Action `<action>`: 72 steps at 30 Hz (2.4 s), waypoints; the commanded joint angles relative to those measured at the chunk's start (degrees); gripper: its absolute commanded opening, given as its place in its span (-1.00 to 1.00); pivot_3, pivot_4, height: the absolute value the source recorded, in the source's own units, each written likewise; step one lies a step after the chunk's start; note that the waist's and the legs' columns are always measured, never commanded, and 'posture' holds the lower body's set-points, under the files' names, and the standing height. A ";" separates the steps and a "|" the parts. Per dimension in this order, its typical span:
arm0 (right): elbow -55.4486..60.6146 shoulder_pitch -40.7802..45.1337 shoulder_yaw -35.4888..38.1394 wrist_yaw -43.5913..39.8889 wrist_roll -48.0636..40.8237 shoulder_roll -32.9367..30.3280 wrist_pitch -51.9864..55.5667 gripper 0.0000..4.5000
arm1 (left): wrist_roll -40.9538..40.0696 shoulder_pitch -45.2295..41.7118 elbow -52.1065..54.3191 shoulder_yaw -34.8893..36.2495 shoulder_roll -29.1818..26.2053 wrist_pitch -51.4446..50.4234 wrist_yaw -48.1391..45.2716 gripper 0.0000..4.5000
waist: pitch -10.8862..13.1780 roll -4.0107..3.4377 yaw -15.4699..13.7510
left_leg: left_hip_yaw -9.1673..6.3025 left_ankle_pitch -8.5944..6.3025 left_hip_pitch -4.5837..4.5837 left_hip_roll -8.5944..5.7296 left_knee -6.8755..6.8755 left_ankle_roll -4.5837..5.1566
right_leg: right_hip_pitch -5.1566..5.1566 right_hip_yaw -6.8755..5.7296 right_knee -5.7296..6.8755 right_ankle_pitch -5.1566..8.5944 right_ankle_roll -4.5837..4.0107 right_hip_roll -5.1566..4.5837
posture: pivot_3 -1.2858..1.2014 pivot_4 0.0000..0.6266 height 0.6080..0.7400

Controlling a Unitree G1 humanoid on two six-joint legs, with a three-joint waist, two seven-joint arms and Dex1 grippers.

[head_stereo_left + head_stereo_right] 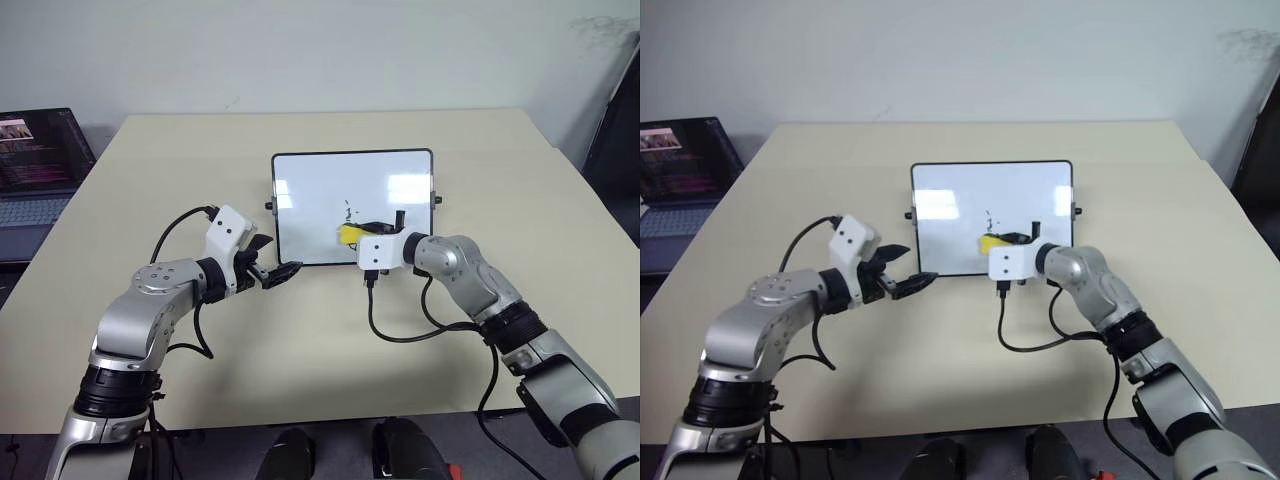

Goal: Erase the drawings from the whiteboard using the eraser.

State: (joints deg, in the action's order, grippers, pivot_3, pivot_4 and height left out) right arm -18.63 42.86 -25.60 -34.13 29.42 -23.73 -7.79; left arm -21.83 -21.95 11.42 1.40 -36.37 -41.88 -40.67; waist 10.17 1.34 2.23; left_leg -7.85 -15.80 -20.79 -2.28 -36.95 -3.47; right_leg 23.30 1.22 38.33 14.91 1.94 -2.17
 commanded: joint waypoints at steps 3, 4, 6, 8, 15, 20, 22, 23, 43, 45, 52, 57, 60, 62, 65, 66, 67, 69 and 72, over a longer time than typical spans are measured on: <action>3.69 3.02 7.07 9.37 -3.30 1.67 -4.17 -0.52 | -0.03 -0.68 1.42 0.03 -0.05 0.75 -0.14 1.00 | 0.00 0.00 0.12 | 0.05 0.01 -0.01 -0.02 -0.01 -0.03 | 0.16 0.09 0.30 0.00 -0.01 -0.02 | 0.03 -0.52 1.00; 3.19 3.42 7.57 10.45 -2.96 1.69 -3.84 -0.52 | -0.03 -0.66 1.40 0.04 -0.05 0.74 -0.16 1.00 | 0.00 0.00 0.09 | 0.05 0.08 -0.01 -0.01 0.01 -0.15 | 0.19 0.10 0.31 0.00 -0.01 -0.02 | 0.03 -0.52 1.00; 1.30 4.30 8.12 12.52 -1.95 1.82 -2.48 -0.52 | -0.08 -0.60 1.59 -0.02 0.03 0.64 -0.13 1.00 | 0.00 0.00 0.00 | 0.04 0.09 -0.03 -0.01 0.01 -0.17 | 0.20 0.09 0.31 0.00 -0.02 -0.01 | 0.03 -0.52 1.00; -0.23 5.02 7.91 13.28 -1.25 2.18 -1.29 -0.52 | -0.11 -0.62 1.63 -0.06 0.10 0.61 -0.13 1.00 | 0.00 0.01 -0.02 | 0.07 0.09 -0.03 -0.04 0.01 -0.16 | 0.19 0.11 0.30 0.00 -0.02 -0.03 | 0.03 -0.52 1.00; -6.59 7.62 4.28 13.60 1.41 4.90 0.93 -0.52 | -0.11 -0.97 1.54 -0.32 0.44 0.53 -0.03 1.00 | 0.00 0.01 0.30 | 0.10 0.07 -0.03 -0.02 0.02 -0.14 | 0.21 0.13 0.31 0.00 -0.02 -0.01 | 0.03 -0.52 1.00; -8.03 6.97 2.09 10.95 2.08 5.14 1.93 -0.52 | -0.20 -1.03 1.66 -0.24 0.31 0.44 0.11 1.00 | 0.00 0.00 0.31 | 0.08 0.07 -0.04 -0.03 0.02 -0.14 | 0.21 0.13 0.30 0.01 -0.02 -0.02 | 0.03 -0.52 1.00; -7.08 5.21 1.37 7.35 1.86 3.46 3.20 -0.52 | -0.25 -0.92 1.81 -0.16 0.27 0.38 0.19 1.00 | 0.00 0.00 0.30 | 0.08 0.07 -0.02 -0.03 0.02 -0.13 | 0.21 0.13 0.30 0.01 -0.02 -0.02 | 0.03 -0.52 1.00; -6.59 4.34 1.22 5.86 1.65 2.69 3.81 -0.52 | -0.23 -0.91 1.85 -0.17 0.28 0.38 0.23 1.00 | 0.00 0.01 0.29 | 0.07 0.06 -0.02 -0.03 0.01 -0.12 | 0.20 0.12 0.31 0.00 -0.02 -0.02 | 0.03 -0.52 1.00; 0.23 6.46 6.93 8.01 -2.25 4.94 5.10 -0.52 | -0.40 -0.86 2.30 -0.36 0.67 0.15 0.58 1.00 | 0.00 0.01 0.41 | 0.05 0.10 -0.02 -0.02 0.00 -0.18 | 0.26 0.13 0.42 0.01 -0.02 -0.01 | 0.03 -0.52 1.00; -3.16 8.00 6.33 10.68 -1.03 5.79 5.31 -0.52 | -0.44 -0.84 2.36 -0.39 0.69 0.11 0.59 1.00 | 0.00 0.02 0.40 | 0.05 0.09 -0.04 -0.02 0.02 -0.17 | 0.25 0.12 0.36 0.01 -0.02 -0.01 | 0.03 -0.52 1.00; -11.12 10.46 3.28 11.66 1.43 6.63 5.32 -0.52 | -0.52 -0.83 2.44 -0.26 0.50 0.04 0.63 1.00 | 0.00 0.01 0.58 | 0.08 0.07 -0.04 -0.03 0.03 -0.14 | 0.26 0.14 0.35 0.01 -0.03 -0.02 | 0.03 -0.52 1.00; -10.06 8.20 2.16 5.52 0.58 4.77 6.81 -0.52 | -0.59 -0.67 2.79 -0.29 0.62 -0.02 0.81 1.00 | 0.00 0.02 0.74 | 0.05 0.01 0.00 -0.03 0.01 -0.02 | 0.22 0.13 0.41 0.01 -0.02 -0.01 | 0.03 -0.52 1.00; -7.69 6.24 1.01 1.12 0.58 3.02 6.55 -0.52 | -0.63 -0.69 2.74 -0.38 0.66 0.08 0.77 1.00 | -0.01 0.02 0.72 | 0.04 0.00 0.04 -0.03 -0.02 -0.02 | 0.16 0.12 0.41 0.01 -0.02 -0.01 | 0.03 -0.52 1.00; -5.81 5.13 0.42 -1.33 0.32 2.30 6.92 -0.52 | -0.62 -0.80 2.59 -0.48 0.73 0.18 0.73 1.00 | -0.01 0.02 0.72 | 0.03 0.00 0.08 -0.03 -0.02 -0.01 | 0.12 0.11 0.41 0.01 -0.02 -0.01 | 0.03 -0.52 1.00; -3.81 3.99 0.32 -3.87 -0.18 1.74 7.26 -0.52 | -0.59 -1.00 2.34 -0.65 0.84 0.29 0.64 1.00 | -0.01 0.02 0.71 | 0.04 0.01 0.11 -0.02 -0.02 -0.02 | 0.11 0.12 0.43 0.01 -0.02 0.00 | 0.03 -0.52 1.00; -3.12 3.80 0.52 -4.13 -0.30 1.63 7.13 -0.52 | -0.62 -1.05 2.29 -0.67 0.87 0.30 0.60 1.00 | -0.01 0.02 0.73 | 0.04 0.01 0.11 -0.02 -0.03 -0.02 | 0.11 0.12 0.44 0.01 -0.02 0.00 | 0.03 -0.52 1.00; -2.55 3.79 0.77 -3.97 -0.40 1.57 6.82 -0.52 | -0.62 -1.07 2.26 -0.70 0.87 0.32 0.56 1.00 | -0.01 0.02 0.73 | 0.04 0.01 0.12 -0.02 -0.03 -0.02 | 0.11 0.12 0.45 0.01 -0.02 0.00 | 0.03 -0.52 1.00; -1.33 4.35 2.34 -2.37 -1.51 2.21 6.05 -0.52 | -0.66 -1.03 2.27 -0.63 0.78 0.32 0.44 1.00 | -0.01 0.02 0.73 | 0.04 0.01 0.12 -0.02 -0.04 -0.02 | 0.11 0.12 0.46 0.01 -0.02 0.00 | 0.03 -0.52 1.00; -0.38 6.00 5.57 1.47 -3.81 3.32 4.74 -0.52 | -0.64 -1.02 2.25 -0.57 0.78 0.26 0.42 1.00 | 0.00 0.02 0.73 | 0.05 0.02 0.09 -0.02 -0.03 -0.03 | 0.13 0.13 0.45 0.01 -0.02 0.00 | 0.03 -0.52 1.00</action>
State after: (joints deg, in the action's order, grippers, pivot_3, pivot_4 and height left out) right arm -21.36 46.81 -23.50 -35.50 27.70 -20.98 -2.02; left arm -22.00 -22.08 11.80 0.29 -35.61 -42.11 -40.14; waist 10.17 1.36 2.96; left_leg -7.81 -15.78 -20.72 -2.31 -36.98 -3.50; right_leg 23.46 1.34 38.78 14.92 1.92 -2.18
